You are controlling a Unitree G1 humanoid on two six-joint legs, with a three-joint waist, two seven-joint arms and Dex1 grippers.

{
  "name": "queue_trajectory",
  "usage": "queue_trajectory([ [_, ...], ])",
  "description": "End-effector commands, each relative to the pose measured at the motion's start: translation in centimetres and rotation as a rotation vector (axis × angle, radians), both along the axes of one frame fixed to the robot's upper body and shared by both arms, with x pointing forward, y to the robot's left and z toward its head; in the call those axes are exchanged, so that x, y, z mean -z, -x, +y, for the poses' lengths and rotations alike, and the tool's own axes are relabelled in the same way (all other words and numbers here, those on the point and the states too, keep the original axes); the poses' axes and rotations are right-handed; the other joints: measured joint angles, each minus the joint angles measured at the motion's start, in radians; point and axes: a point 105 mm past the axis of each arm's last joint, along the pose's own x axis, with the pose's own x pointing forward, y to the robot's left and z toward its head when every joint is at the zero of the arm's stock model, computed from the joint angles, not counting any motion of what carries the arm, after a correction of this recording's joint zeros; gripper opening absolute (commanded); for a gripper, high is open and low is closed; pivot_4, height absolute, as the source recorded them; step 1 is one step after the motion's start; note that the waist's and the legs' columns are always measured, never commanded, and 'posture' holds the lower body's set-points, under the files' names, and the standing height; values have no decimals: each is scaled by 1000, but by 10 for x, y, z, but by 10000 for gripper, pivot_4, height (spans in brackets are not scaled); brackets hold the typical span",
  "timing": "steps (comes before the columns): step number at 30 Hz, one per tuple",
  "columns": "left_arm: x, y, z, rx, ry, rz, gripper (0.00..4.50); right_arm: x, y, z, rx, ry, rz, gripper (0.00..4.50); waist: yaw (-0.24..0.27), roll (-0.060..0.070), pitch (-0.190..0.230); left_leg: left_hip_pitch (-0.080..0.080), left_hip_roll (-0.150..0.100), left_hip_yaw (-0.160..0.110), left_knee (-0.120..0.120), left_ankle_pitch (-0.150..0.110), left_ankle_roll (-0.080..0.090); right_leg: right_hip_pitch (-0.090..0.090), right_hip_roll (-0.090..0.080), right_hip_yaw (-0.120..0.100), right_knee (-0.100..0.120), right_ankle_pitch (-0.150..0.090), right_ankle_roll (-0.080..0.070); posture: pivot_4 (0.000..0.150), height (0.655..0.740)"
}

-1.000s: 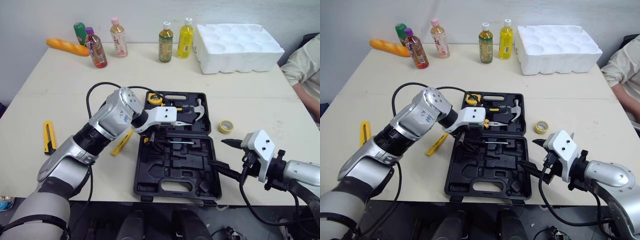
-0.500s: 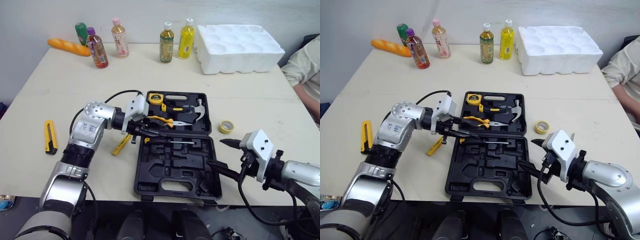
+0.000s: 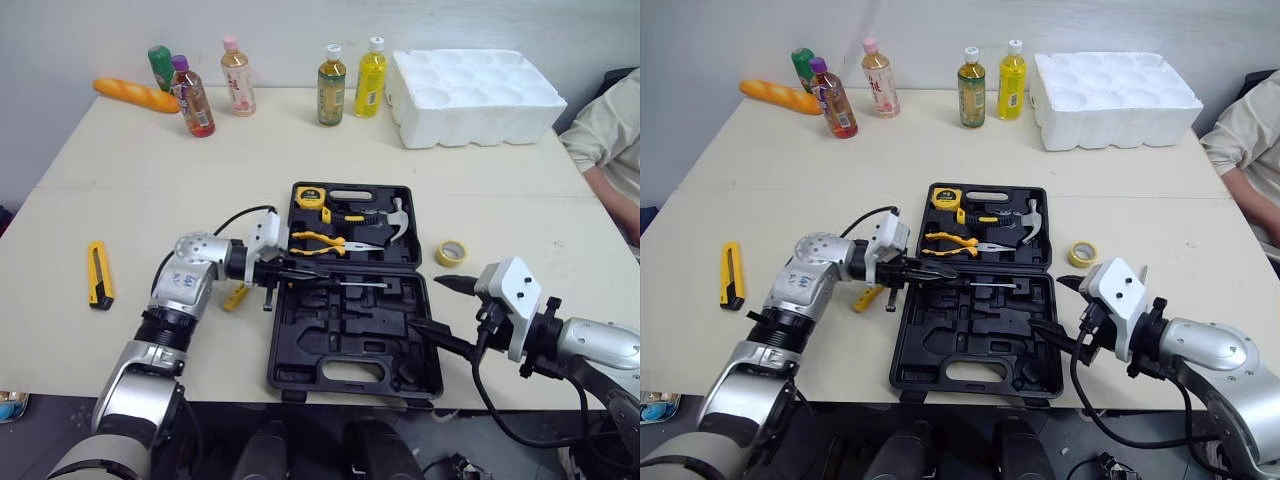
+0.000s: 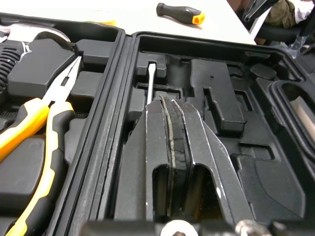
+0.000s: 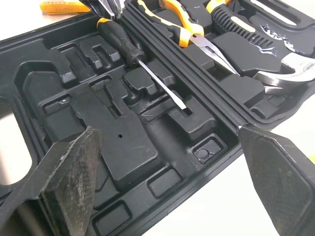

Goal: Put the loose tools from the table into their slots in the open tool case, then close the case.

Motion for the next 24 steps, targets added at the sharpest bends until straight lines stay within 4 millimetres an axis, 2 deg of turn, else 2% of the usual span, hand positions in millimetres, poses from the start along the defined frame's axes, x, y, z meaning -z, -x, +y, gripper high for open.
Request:
queue_trajectory([
  [1,5,-3,-1,-9,-57,-13,239,-6,0,3,-24,30,-45,45000,0,0,0,0,0,0,0,0,0,0,0,0,0,0,0,1500,7400],
  [6,24,-14,2,-77,-154,-39,239,-6,1,5,-34,30,-48,45000,2,0,-1,0,0,0,0,0,0,0,0,0,0,0,0,1500,7400],
  [15,21,-14,-2,-78,-111,-4,239,-4,3,6,-37,32,-43,45000,-1,-1,-1,1,0,0,4,-1,1,1,0,0,-1,0,0,1500,7400],
  [24,63,-8,9,-79,-334,29,239,-4,4,5,-32,30,-37,45000,-1,-1,-7,3,0,0,3,-1,1,2,0,1,-1,0,0,1500,7400],
])
